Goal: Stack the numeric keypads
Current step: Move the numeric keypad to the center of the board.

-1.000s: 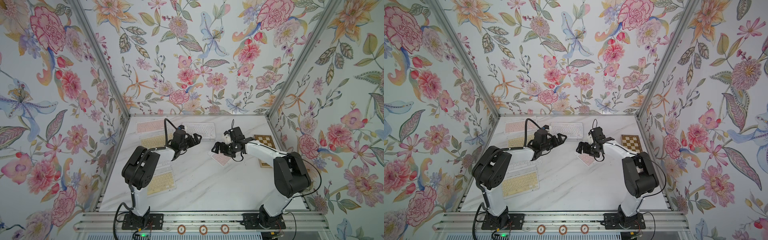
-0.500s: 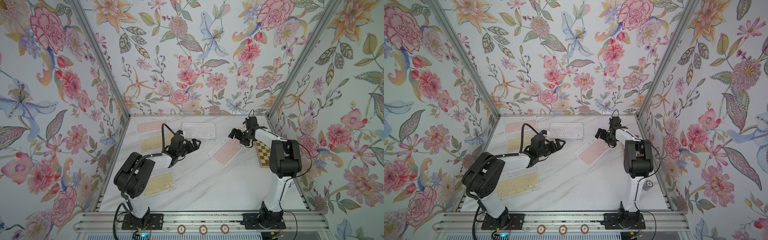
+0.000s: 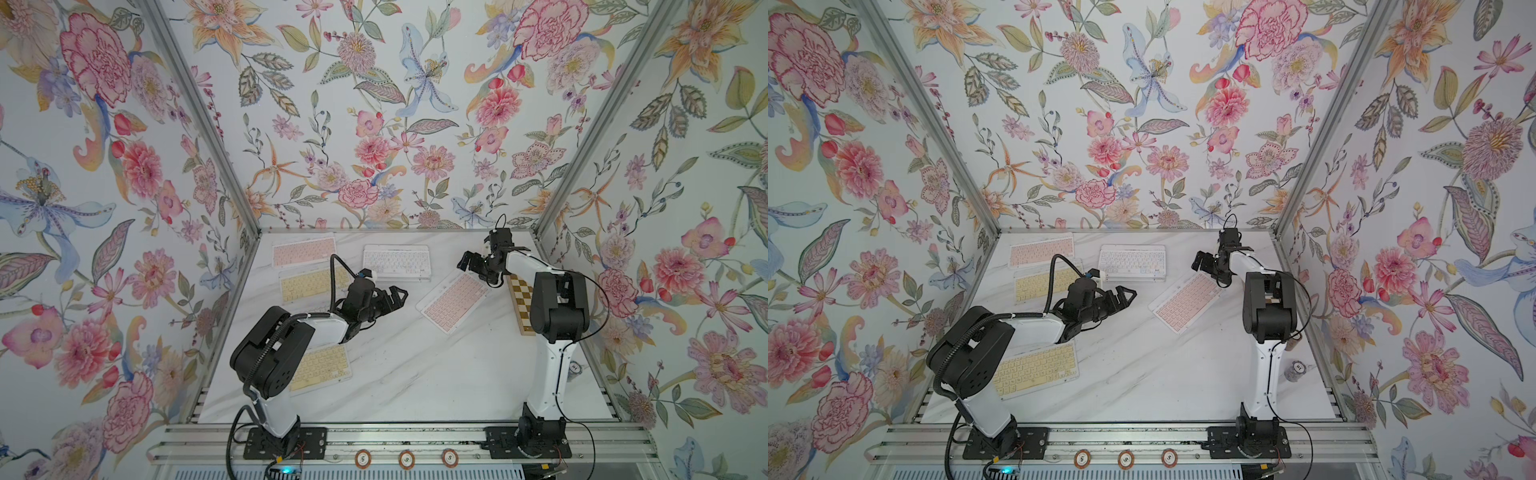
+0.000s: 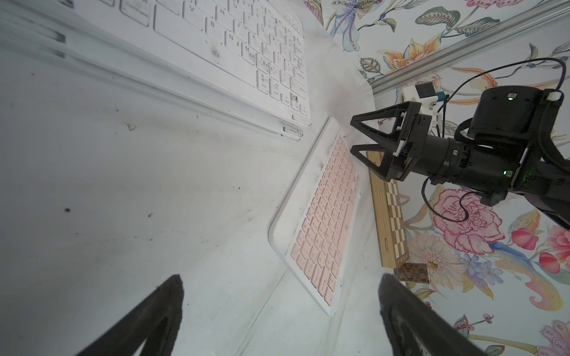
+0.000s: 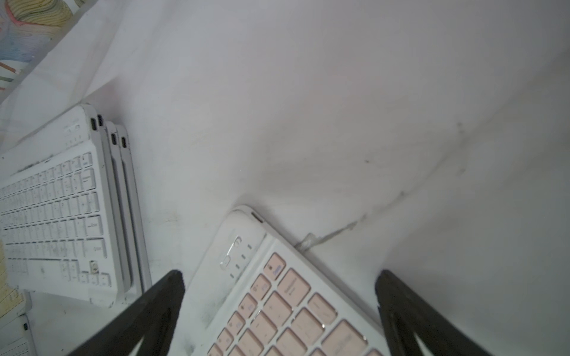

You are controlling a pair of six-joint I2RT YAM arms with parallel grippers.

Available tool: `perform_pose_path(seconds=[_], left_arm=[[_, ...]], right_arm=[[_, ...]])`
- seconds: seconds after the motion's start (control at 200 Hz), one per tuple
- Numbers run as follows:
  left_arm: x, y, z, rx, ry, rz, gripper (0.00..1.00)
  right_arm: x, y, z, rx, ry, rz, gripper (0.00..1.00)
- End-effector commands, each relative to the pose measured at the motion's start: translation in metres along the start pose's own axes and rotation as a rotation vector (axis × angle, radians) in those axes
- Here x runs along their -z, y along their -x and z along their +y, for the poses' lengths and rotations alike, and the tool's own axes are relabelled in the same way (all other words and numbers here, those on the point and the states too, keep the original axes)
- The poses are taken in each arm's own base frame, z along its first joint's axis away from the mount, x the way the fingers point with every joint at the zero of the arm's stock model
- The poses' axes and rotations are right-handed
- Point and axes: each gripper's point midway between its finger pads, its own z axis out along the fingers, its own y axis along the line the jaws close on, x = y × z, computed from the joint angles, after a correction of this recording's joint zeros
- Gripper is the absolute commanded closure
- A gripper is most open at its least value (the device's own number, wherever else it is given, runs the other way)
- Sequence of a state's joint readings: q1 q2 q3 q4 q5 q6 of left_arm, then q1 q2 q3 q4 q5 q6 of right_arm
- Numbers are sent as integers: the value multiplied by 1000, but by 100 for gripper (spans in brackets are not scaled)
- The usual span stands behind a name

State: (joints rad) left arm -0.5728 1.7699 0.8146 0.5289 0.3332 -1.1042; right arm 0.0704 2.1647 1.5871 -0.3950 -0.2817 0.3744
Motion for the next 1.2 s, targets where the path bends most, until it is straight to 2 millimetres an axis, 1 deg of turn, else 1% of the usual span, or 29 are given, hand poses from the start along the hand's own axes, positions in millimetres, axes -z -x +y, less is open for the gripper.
perform_pose_path(seconds=[0.0,0.055,0.15,0.17,0.265,0.36,0.415,0.495,0.55,0.616,0.716,0.891,1.071,1.126,1.196], left_arm=[[-2,6,-13,-12,-35,-16,1],[-4,4,-12,-4,-44,-6,1],[-5,0,-11,3,-51,6,1],[-4,-1,-10,5,-52,7,1],[0,-7,-6,0,-48,20,1],[6,-12,7,-3,-19,30,1],[9,-13,16,3,-2,35,0],[12,-12,29,14,26,44,1],[15,-11,37,12,49,56,1],[17,-12,45,3,76,78,1],[23,-12,59,-4,122,97,1],[43,-10,73,-39,214,106,1],[62,-16,89,-79,317,126,1],[63,-19,91,-70,316,131,0],[59,-25,94,-55,306,148,1]], right_arm=[[-5,-62,1,-38,2,157,1],[2,-68,5,-34,8,151,1],[12,-89,12,-49,41,153,1],[13,-90,15,-51,54,149,1],[14,-113,22,-81,98,175,1],[12,-133,35,-78,124,202,1],[10,-149,48,-59,139,221,1],[8,-167,69,-32,171,243,1],[7,-177,77,-33,194,258,1],[7,-180,83,-43,227,260,1],[9,-180,83,-41,238,259,1],[22,-173,70,-19,209,224,1],[20,-173,62,2,191,234,1],[20,-175,61,1,192,240,1],[19,-178,60,1,193,243,1]])
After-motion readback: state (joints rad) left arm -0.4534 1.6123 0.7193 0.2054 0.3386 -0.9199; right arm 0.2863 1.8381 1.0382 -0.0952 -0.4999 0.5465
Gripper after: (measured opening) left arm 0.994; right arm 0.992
